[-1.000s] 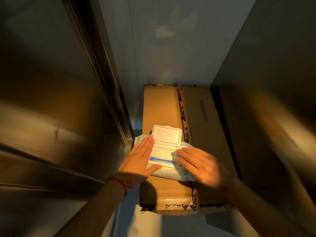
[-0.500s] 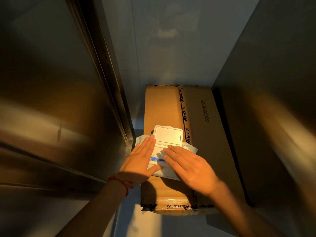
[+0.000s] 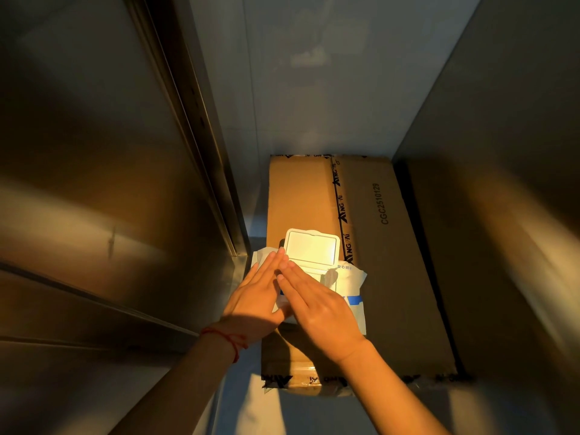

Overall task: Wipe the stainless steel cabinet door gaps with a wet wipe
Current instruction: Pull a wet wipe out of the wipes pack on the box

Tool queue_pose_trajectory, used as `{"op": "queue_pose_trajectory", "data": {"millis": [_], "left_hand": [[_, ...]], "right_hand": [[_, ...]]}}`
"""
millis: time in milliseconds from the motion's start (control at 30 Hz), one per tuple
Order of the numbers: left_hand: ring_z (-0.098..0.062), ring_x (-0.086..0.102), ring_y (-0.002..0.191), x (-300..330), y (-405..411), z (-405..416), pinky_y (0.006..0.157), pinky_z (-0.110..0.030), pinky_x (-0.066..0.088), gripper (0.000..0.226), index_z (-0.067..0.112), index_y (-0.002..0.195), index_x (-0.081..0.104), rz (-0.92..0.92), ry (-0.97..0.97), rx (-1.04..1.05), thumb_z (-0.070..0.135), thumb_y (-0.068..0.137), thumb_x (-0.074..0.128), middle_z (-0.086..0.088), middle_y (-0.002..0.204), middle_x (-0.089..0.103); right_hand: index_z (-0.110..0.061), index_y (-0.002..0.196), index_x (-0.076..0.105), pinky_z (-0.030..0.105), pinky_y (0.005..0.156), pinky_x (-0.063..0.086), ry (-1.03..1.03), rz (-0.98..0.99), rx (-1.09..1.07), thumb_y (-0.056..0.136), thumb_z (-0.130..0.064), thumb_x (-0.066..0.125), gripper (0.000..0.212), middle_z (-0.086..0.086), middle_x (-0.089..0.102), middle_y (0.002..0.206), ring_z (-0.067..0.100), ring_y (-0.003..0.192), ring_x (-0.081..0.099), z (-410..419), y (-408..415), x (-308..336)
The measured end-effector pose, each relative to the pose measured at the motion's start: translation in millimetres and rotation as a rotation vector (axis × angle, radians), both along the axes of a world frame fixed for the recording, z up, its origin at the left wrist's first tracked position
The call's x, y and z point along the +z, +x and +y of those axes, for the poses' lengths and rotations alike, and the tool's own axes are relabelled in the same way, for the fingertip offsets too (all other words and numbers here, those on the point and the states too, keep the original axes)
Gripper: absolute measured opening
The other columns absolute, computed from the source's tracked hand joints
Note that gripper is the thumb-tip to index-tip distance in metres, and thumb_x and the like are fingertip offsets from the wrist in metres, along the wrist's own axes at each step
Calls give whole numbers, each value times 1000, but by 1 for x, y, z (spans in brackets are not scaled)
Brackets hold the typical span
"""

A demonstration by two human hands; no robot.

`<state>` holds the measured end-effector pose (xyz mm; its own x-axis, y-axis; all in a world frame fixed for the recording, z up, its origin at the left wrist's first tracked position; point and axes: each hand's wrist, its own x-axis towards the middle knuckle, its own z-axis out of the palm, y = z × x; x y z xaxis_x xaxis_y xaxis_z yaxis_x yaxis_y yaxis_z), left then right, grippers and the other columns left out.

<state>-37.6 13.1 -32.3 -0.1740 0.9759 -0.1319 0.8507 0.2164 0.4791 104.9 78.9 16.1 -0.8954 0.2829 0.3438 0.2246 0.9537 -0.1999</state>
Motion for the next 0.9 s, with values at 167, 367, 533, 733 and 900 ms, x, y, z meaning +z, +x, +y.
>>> {"op": "queue_pose_trajectory", "data": {"millis": [167, 367, 533, 733, 900], "left_hand": [[-5, -19, 138, -1, 3, -4, 108, -16, -16, 76, 27, 134, -21, 34, 26, 7, 47, 93, 40, 12, 142, -26], [-1, -21, 134, 3, 5, -4, 106, -16, -15, 79, 27, 135, -21, 0, 16, 39, 50, 93, 43, 12, 141, -26], [-1, -22, 133, 2, 5, -3, 108, -19, -14, 81, 30, 130, -25, -2, -6, 28, 52, 92, 43, 13, 140, -28], [-1, -22, 132, 4, 5, -2, 107, -18, -14, 81, 27, 133, -23, -9, -15, 24, 50, 93, 43, 11, 140, -28], [0, -22, 131, 4, 6, -4, 106, -17, -15, 80, 29, 130, -24, -8, -13, 34, 50, 93, 43, 12, 139, -28]], "right_hand": [[-3, 104, 72, 29, 83, 52, -14, -90, -30, 46, -16, 95, 64, 14, 69, 110, 23, 101, 67, 2, 4, -4], [-2, 100, 73, 34, 78, 56, 25, -218, -81, 41, -20, 96, 66, 15, 70, 107, 26, 99, 68, 10, 11, -8], [-5, 100, 74, 34, 76, 55, -35, -381, -149, 33, -26, 98, 75, 11, 70, 108, 24, 101, 67, 17, 10, -6], [-4, 149, 21, 40, 116, 11, -39, -545, -83, 97, -15, 51, 61, 14, 13, 157, 29, 145, 7, 21, 7, -17], [-6, 149, 18, 38, 117, 9, -90, -562, -81, 99, -16, 47, 60, 12, 7, 158, 26, 146, 0, 21, 6, -20]]}}
